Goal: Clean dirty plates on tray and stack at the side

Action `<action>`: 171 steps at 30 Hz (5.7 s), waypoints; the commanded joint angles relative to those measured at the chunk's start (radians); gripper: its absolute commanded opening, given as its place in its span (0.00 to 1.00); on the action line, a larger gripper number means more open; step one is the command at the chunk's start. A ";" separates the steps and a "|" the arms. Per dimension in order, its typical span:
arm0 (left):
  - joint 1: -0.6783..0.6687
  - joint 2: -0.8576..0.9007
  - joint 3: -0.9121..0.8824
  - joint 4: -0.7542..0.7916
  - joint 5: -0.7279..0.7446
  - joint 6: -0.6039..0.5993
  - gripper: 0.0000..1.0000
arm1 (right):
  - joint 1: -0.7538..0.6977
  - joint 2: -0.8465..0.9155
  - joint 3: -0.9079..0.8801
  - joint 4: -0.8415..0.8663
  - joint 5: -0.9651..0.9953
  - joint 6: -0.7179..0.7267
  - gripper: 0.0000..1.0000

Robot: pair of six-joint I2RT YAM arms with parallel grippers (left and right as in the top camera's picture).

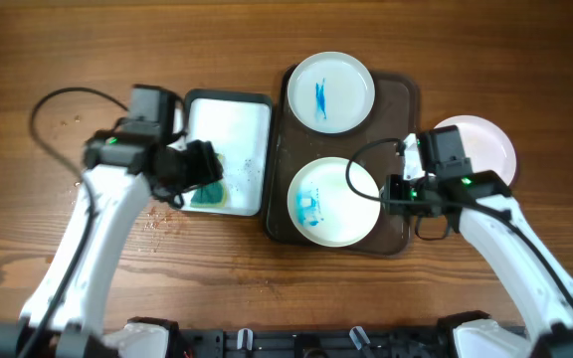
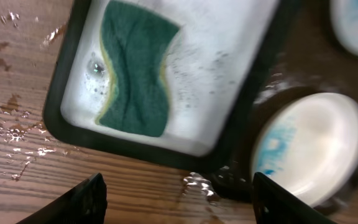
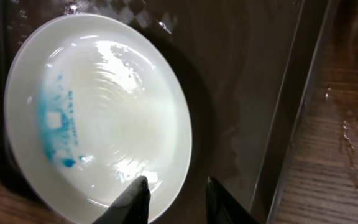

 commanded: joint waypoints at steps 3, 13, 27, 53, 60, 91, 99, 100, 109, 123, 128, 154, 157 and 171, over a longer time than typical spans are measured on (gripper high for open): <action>-0.018 0.235 -0.070 0.102 -0.107 -0.045 0.66 | 0.000 -0.079 0.026 -0.051 0.013 -0.008 0.31; -0.017 0.469 -0.053 0.232 -0.101 -0.044 0.04 | 0.000 -0.074 0.026 -0.053 0.013 0.002 0.33; -0.023 0.412 0.139 0.137 -0.214 0.008 0.70 | 0.000 -0.074 0.026 -0.053 0.013 0.002 0.34; -0.159 0.334 0.031 0.285 -0.136 0.095 0.52 | 0.000 -0.074 0.026 -0.059 0.012 0.019 0.33; -0.156 0.394 -0.123 0.577 -0.214 0.085 0.64 | 0.000 -0.074 0.026 -0.064 0.012 0.020 0.34; -0.161 0.414 -0.137 0.526 -0.182 0.130 0.04 | -0.003 -0.074 0.026 -0.066 0.023 0.039 0.35; -0.148 0.239 0.124 0.246 -0.184 0.140 0.04 | -0.138 -0.071 0.026 -0.058 0.040 0.042 0.48; -0.150 0.214 0.160 0.217 -0.178 0.140 0.04 | -0.142 -0.071 0.024 -0.057 0.005 -0.011 0.48; -0.247 0.154 0.230 0.172 0.085 -0.024 0.04 | -0.139 0.063 -0.018 0.064 -0.097 -0.050 0.40; -0.482 0.462 0.200 0.285 0.121 -0.236 0.04 | -0.004 0.380 -0.019 0.236 0.047 0.078 0.04; -0.565 0.605 0.200 0.386 0.167 -0.298 0.04 | -0.004 0.379 -0.019 0.229 0.048 0.140 0.04; -0.498 0.686 0.200 0.484 0.509 0.010 0.04 | -0.004 0.379 -0.019 0.230 0.042 0.151 0.04; -0.563 0.686 0.200 0.488 0.434 0.013 0.04 | -0.004 0.379 -0.019 0.229 0.039 0.151 0.04; -0.475 0.686 0.200 0.220 0.026 -0.047 0.04 | -0.004 0.379 -0.018 0.222 0.039 0.151 0.05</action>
